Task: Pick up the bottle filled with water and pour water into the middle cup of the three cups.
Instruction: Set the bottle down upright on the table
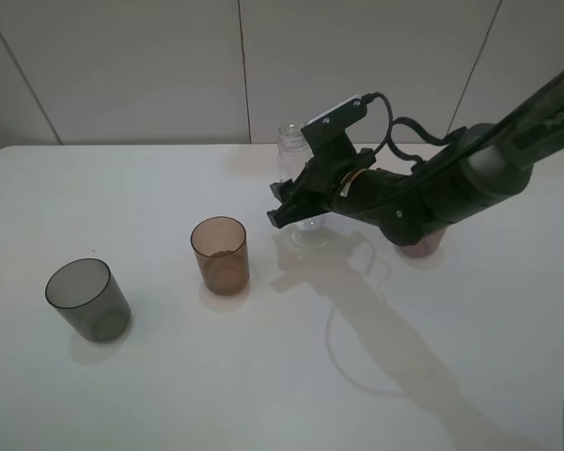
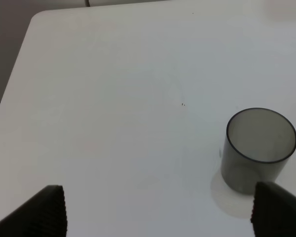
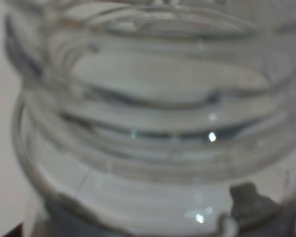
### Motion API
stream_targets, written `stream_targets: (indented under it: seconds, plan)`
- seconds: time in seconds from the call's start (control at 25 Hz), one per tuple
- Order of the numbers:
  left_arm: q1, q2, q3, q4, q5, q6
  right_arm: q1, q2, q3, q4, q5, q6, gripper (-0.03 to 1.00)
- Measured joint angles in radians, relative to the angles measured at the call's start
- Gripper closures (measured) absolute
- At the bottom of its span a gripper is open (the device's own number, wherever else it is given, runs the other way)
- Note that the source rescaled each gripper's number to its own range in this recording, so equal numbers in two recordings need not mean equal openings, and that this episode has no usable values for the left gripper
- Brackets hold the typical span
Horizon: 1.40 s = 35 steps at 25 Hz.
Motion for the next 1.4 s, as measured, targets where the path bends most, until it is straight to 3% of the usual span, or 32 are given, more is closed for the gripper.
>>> stream_targets:
  seconds: [0.24, 0.96, 1.2, 1.4]
  plan:
    - [0.0, 0.0, 0.0, 0.0, 0.0, 0.0, 0.0, 0.024, 0.0, -0.001, 0.007, 0.051, 0.93]
    - [0.0, 0.0, 0.0, 0.0, 0.0, 0.0, 0.0, 0.031, 0.0, -0.001, 0.031, 0.054, 0.92]
    - [0.0, 0.0, 0.0, 0.0, 0.0, 0.0, 0.0, 0.031, 0.0, -0.001, 0.03, 0.054, 0.67]
    - [0.0, 0.0, 0.0, 0.0, 0.0, 0.0, 0.0, 0.026, 0.0, -0.001, 0.011, 0.054, 0.35]
